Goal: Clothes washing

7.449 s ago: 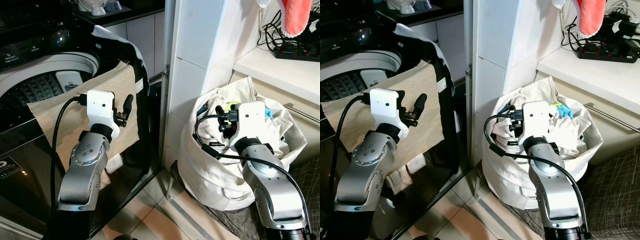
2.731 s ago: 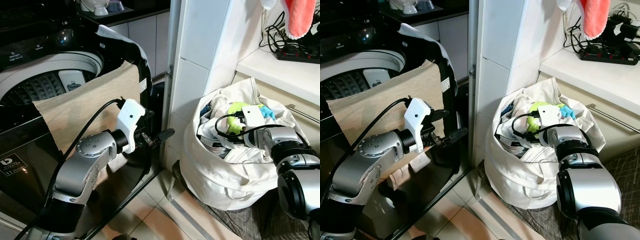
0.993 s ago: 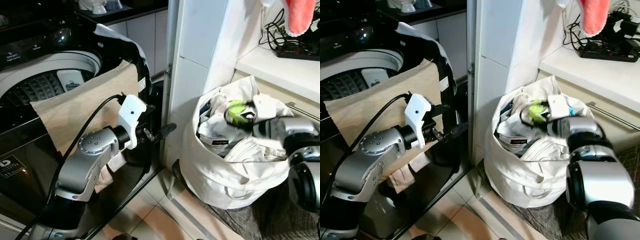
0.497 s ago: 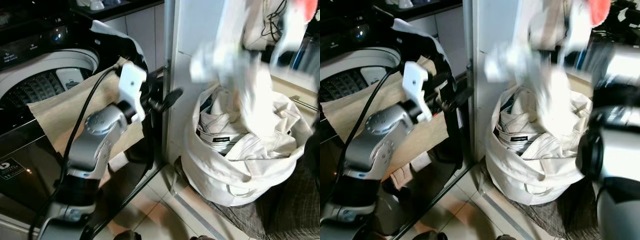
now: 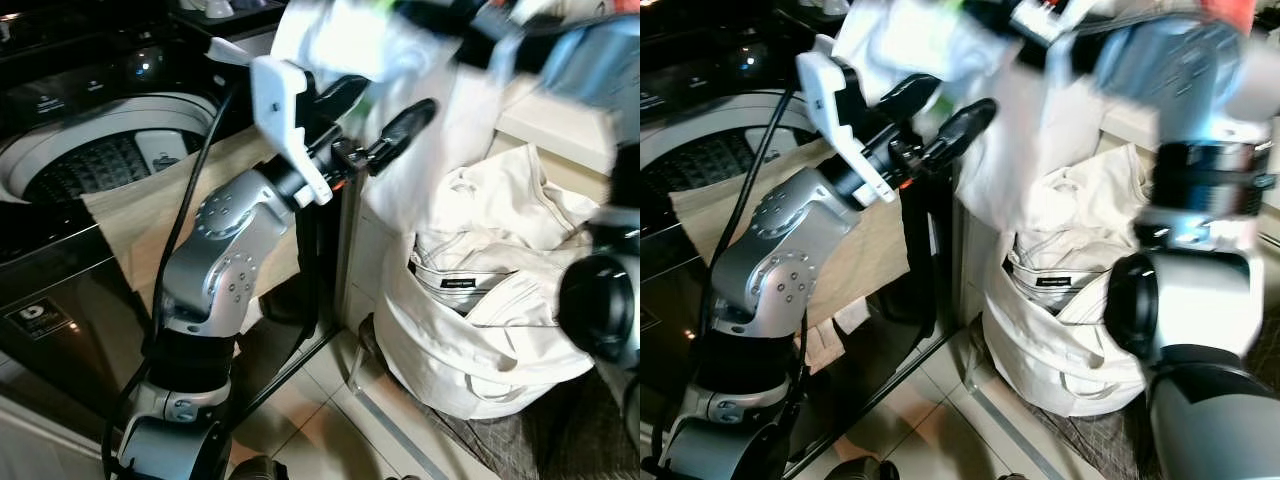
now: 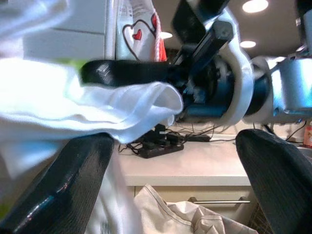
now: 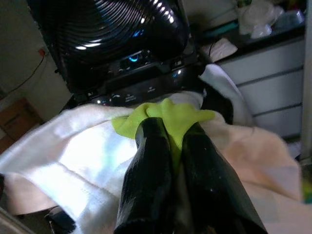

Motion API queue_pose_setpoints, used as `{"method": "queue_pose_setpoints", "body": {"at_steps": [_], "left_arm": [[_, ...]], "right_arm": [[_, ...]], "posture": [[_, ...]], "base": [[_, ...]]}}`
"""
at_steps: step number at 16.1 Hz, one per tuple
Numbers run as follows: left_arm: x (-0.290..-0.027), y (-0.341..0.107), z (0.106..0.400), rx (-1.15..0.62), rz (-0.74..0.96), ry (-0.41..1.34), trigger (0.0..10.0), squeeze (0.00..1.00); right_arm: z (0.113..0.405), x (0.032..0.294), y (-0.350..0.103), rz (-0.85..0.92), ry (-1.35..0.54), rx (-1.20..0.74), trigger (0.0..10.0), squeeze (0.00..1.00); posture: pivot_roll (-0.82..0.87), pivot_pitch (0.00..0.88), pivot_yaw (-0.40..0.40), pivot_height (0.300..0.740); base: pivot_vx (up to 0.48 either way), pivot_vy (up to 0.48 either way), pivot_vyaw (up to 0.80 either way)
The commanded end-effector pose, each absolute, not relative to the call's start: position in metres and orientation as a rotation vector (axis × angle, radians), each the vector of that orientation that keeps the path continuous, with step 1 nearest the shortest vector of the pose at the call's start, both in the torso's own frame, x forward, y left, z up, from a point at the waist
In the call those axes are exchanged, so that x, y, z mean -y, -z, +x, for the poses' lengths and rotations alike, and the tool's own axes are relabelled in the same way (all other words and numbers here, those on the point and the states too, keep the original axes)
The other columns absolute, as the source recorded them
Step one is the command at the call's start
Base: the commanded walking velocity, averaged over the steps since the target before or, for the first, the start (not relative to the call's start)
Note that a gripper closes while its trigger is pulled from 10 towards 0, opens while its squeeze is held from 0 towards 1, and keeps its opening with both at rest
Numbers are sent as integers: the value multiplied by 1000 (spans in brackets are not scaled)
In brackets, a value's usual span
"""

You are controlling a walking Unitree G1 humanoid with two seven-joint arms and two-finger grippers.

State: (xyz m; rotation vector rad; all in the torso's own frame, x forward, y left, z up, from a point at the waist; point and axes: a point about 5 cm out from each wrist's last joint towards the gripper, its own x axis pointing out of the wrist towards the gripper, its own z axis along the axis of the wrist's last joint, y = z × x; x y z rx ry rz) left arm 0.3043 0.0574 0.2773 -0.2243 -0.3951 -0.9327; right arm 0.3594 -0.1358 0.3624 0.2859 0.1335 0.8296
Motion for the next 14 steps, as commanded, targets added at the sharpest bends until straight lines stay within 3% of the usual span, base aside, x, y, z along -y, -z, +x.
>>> {"method": "queue_pose_setpoints", "body": {"at_steps": [1,5,11,14], "left_arm": [[-58,-273,310,364,-246,900,10000,1000],[-51,-267,310,350,-235,929,10000,1000],[-74,-263,341,384,7,487,10000,1000],[-67,-261,329,416,-56,598,10000,1000]], "right_arm": [[348,132,-377,294,-870,-78,0,0],[334,119,-379,383,-972,-96,0,0],[322,111,-378,445,-1023,-142,0,0],[323,115,-375,466,-972,-145,0,0]], "posture": [[-29,0,32,740],[-33,0,30,740],[-46,0,38,740],[-42,0,39,740]], "base": [[0,0,0],[0,0,0],[0,0,0],[0,0,0]]}}
